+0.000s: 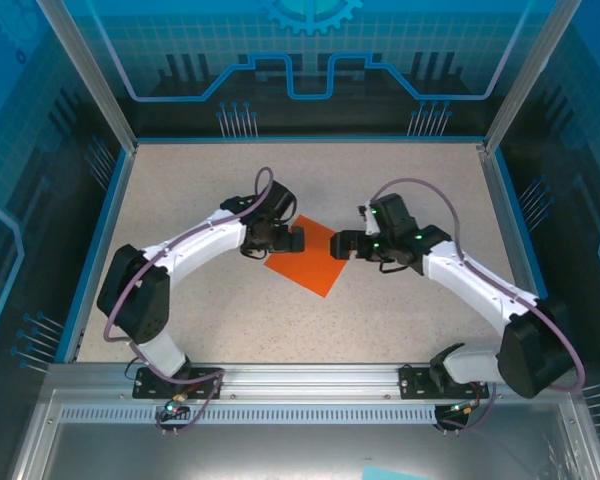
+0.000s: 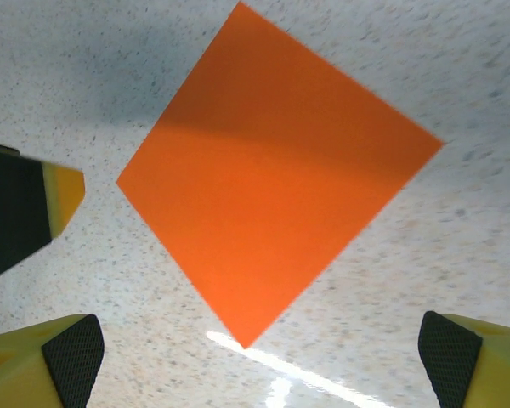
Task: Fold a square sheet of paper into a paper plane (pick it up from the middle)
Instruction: Move the square sheet of paper to the center of the table.
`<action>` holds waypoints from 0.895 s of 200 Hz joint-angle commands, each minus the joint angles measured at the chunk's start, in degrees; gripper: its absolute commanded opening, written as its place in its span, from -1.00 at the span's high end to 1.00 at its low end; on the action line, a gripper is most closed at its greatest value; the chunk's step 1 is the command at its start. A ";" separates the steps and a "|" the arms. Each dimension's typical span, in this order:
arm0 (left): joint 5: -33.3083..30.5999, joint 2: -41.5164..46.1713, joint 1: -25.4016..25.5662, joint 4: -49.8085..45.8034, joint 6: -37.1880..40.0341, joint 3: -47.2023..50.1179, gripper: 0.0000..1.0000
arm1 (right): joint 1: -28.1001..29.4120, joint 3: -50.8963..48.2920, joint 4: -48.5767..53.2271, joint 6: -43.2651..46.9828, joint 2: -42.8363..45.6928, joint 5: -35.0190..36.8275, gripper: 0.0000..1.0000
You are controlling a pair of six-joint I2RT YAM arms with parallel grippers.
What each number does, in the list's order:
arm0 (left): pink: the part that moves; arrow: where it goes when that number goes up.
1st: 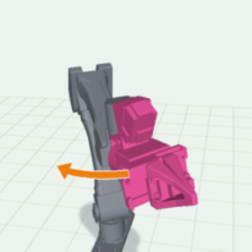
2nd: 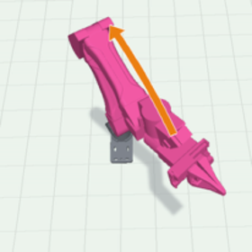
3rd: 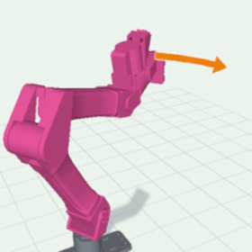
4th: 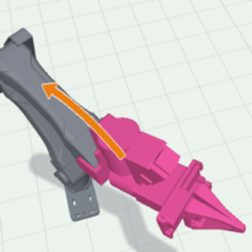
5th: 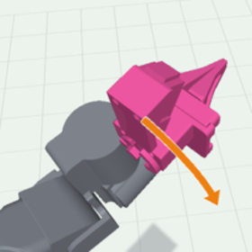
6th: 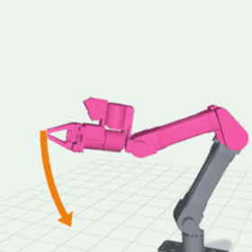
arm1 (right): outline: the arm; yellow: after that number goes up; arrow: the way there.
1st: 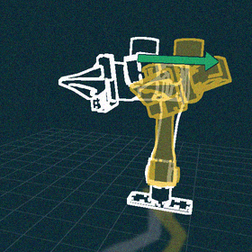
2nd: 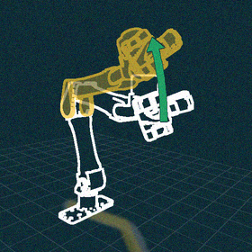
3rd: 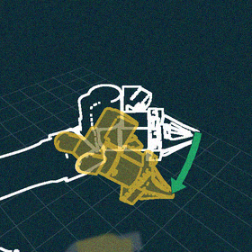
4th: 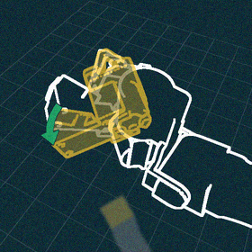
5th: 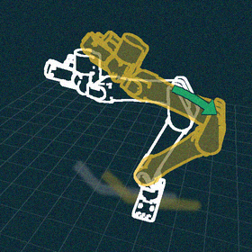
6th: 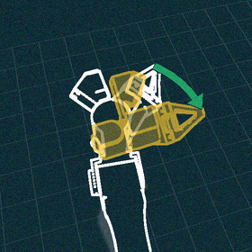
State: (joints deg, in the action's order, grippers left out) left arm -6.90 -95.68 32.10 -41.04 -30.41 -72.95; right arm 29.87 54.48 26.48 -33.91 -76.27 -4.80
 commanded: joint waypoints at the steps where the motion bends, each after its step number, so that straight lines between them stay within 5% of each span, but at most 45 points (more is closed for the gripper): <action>1: 4.20 4.57 -3.07 0.82 2.92 2.95 -0.97 | 5.17 3.75 3.05 -10.01 -4.25 6.84 -0.98; 50: 4.12 8.58 -8.34 1.04 2.64 7.88 -0.97 | 11.85 13.57 6.98 -19.26 -16.62 13.97 -0.98; 102: 2.58 12.61 -11.73 0.66 2.62 11.01 -0.97 | 16.70 20.65 5.78 -22.50 -28.74 13.98 -0.98; 179: 2.94 13.78 -14.43 0.92 3.94 13.05 -0.97 | 19.59 17.43 4.03 -23.57 -32.51 11.69 -0.98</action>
State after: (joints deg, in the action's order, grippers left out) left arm -4.21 -82.83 18.55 -40.14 -28.10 -60.90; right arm 48.51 73.89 30.13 -56.38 -109.10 7.16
